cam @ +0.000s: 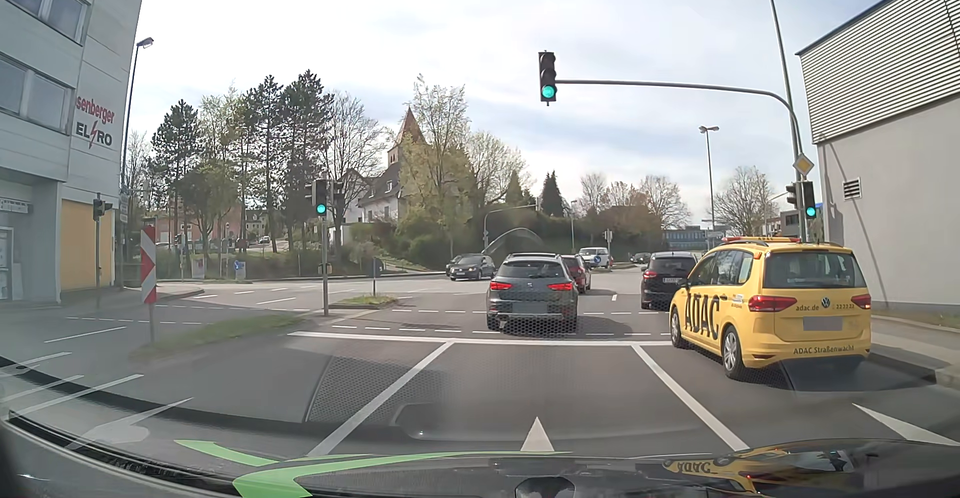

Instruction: Follow the waypoints while adhering to traffic rules and regulations

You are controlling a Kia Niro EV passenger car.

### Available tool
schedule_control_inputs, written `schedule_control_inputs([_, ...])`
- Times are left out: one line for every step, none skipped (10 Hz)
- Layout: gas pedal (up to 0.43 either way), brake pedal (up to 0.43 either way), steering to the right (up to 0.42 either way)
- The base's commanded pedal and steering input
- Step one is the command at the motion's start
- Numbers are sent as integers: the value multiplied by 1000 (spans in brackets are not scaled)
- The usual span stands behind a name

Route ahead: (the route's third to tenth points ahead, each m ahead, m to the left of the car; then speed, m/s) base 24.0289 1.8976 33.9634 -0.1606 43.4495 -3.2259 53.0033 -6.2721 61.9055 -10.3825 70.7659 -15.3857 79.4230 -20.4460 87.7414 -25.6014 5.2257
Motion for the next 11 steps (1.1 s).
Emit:
schedule_control_inputs([339,0,30])
schedule_control_inputs([339,0,30])
schedule_control_inputs([339,0,30])
schedule_control_inputs([339,0,30])
schedule_control_inputs([339,0,30])
schedule_control_inputs([339,0,30])
schedule_control_inputs([339,0,30])
schedule_control_inputs([339,0,30])
schedule_control_inputs([339,0,30])
schedule_control_inputs([339,0,30])
schedule_control_inputs([339,0,32])
